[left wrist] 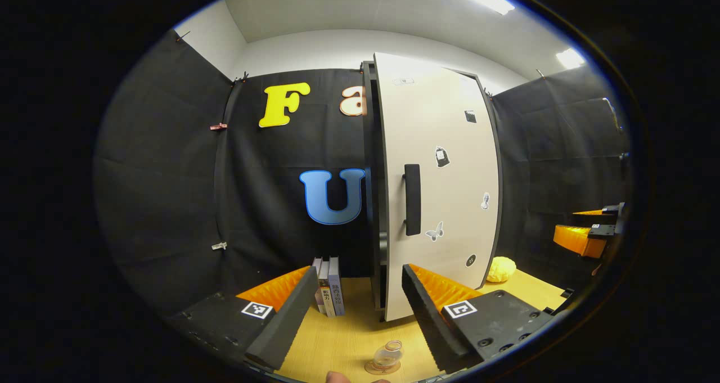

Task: Open the cabinet door with the right hand, grasp the bottle in the cabinet with the left hand and place it on the coaster, then close the cabinet door with the right hand.

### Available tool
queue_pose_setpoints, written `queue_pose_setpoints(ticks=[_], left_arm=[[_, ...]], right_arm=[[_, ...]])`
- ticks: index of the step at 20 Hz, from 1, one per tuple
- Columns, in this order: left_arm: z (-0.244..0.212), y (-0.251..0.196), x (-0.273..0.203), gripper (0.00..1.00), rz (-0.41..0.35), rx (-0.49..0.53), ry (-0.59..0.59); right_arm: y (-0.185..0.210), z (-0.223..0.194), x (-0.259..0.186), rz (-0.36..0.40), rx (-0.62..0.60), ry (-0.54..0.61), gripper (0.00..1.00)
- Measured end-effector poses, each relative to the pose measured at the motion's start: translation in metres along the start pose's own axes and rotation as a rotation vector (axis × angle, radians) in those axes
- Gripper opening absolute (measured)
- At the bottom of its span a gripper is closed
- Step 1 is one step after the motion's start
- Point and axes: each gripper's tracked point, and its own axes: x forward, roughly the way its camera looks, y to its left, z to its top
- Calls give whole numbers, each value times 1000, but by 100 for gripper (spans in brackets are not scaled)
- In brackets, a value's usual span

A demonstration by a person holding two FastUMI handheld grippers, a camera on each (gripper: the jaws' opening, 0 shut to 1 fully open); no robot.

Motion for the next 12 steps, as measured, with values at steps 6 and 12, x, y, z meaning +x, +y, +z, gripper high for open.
queue_pose_setpoints(ticks=[6,12], left_arm=[[-1,-2,0,95,-5,4,0],[0,-1,2,95,-4,-1,-2]], right_arm=[[1,-1,-1,-1,1,7,97],[4,0,2,-2,-2,5,96]])
